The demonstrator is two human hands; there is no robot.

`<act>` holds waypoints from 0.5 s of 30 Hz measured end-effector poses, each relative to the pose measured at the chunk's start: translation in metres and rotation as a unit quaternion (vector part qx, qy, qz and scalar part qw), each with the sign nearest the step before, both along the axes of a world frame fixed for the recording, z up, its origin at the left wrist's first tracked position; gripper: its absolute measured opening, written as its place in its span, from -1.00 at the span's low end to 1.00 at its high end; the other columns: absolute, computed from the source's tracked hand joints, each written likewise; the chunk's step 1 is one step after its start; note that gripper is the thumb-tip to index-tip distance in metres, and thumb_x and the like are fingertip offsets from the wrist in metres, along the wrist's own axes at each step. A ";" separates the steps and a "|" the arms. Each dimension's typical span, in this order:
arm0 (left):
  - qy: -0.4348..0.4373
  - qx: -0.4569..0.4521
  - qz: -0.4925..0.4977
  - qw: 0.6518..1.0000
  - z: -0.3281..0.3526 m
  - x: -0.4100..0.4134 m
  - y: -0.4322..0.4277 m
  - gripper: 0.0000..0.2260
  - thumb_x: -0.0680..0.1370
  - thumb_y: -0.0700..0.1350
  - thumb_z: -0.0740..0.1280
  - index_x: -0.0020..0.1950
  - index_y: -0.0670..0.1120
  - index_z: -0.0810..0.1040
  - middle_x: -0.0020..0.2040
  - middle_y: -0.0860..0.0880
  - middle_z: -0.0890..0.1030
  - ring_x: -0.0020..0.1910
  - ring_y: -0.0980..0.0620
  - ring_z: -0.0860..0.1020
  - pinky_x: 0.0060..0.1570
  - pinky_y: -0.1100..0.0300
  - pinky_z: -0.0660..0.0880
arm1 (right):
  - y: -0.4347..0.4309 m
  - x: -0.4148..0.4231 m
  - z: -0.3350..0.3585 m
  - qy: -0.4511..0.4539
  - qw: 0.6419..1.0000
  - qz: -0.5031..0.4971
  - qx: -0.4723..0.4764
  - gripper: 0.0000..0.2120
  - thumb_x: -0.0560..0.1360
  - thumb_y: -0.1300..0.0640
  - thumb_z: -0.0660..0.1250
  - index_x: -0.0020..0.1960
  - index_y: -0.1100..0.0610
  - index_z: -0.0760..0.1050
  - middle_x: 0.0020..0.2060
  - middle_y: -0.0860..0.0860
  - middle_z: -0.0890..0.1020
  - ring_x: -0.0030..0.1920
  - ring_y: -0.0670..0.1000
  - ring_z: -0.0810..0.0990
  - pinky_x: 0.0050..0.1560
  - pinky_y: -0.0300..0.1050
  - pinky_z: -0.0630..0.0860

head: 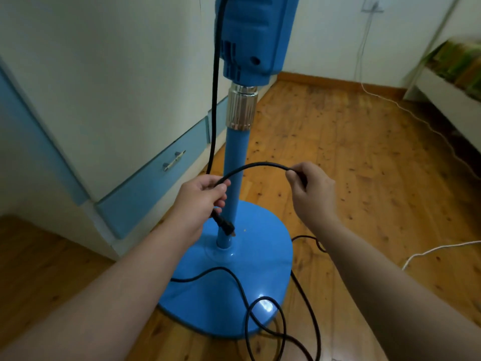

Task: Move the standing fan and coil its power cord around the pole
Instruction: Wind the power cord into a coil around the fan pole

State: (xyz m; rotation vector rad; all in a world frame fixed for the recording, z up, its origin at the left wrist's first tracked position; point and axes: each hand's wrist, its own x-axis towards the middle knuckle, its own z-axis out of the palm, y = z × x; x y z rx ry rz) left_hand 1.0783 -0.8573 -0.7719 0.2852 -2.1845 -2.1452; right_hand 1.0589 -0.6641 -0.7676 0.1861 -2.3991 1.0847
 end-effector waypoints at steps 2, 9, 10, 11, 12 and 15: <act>-0.019 0.051 0.034 0.998 0.003 -0.003 0.002 -0.84 0.53 -0.28 0.24 -0.17 -0.10 0.56 -0.45 0.02 0.40 -0.49 0.13 0.37 -0.35 0.20 0.44 | -0.005 0.000 0.000 -0.039 0.998 0.015 -0.041 -0.89 0.52 0.12 0.26 -0.19 0.02 0.44 -0.39 -0.14 0.47 -0.36 -0.16 0.41 -0.42 -0.37 0.27; -0.012 0.213 0.108 0.971 0.016 -0.007 0.007 -0.83 0.46 -0.31 0.18 -0.30 -0.17 0.46 -0.67 0.10 0.24 -0.65 0.15 0.17 -0.41 0.21 0.26 | -0.015 0.003 -0.013 -0.178 0.959 0.129 -0.181 -0.83 0.52 0.11 0.26 -0.13 -0.09 0.59 -0.40 -0.10 0.55 -0.45 -0.21 0.41 -0.42 -0.35 0.38; -0.013 0.233 0.113 0.966 0.017 -0.007 0.007 -0.84 0.45 -0.31 0.18 -0.31 -0.17 0.45 -0.67 0.10 0.23 -0.66 0.14 0.16 -0.40 0.21 0.26 | -0.017 0.004 -0.015 -0.188 0.953 0.136 -0.194 -0.83 0.52 0.12 0.26 -0.10 -0.08 0.60 -0.39 -0.09 0.56 -0.44 -0.21 0.42 -0.41 -0.37 0.40; -0.016 0.251 0.120 0.960 0.018 -0.007 0.007 -0.84 0.44 -0.31 0.18 -0.32 -0.18 0.45 -0.67 0.09 0.22 -0.66 0.14 0.15 -0.39 0.20 0.26 | -0.019 0.004 -0.016 -0.197 0.948 0.142 -0.204 -0.83 0.52 0.12 0.27 -0.08 -0.07 0.61 -0.39 -0.08 0.57 -0.43 -0.20 0.43 -0.39 -0.38 0.41; -0.018 0.269 0.127 0.955 0.020 -0.006 0.007 -0.85 0.43 -0.31 0.18 -0.33 -0.18 0.45 -0.67 0.08 0.21 -0.66 0.13 0.14 -0.39 0.20 0.26 | -0.021 0.004 -0.017 -0.203 0.945 0.146 -0.211 -0.83 0.52 0.13 0.27 -0.08 -0.08 0.62 -0.39 -0.08 0.57 -0.42 -0.19 0.44 -0.37 -0.37 0.42; -0.018 0.308 0.137 0.941 0.021 -0.005 0.005 -0.84 0.42 -0.31 0.16 -0.35 -0.17 0.43 -0.66 0.07 0.19 -0.66 0.13 0.13 -0.40 0.20 0.25 | -0.026 0.007 -0.017 -0.212 0.937 0.158 -0.227 -0.79 0.52 0.13 0.26 -0.13 -0.12 0.61 -0.39 -0.08 0.58 -0.39 -0.17 0.46 -0.32 -0.32 0.44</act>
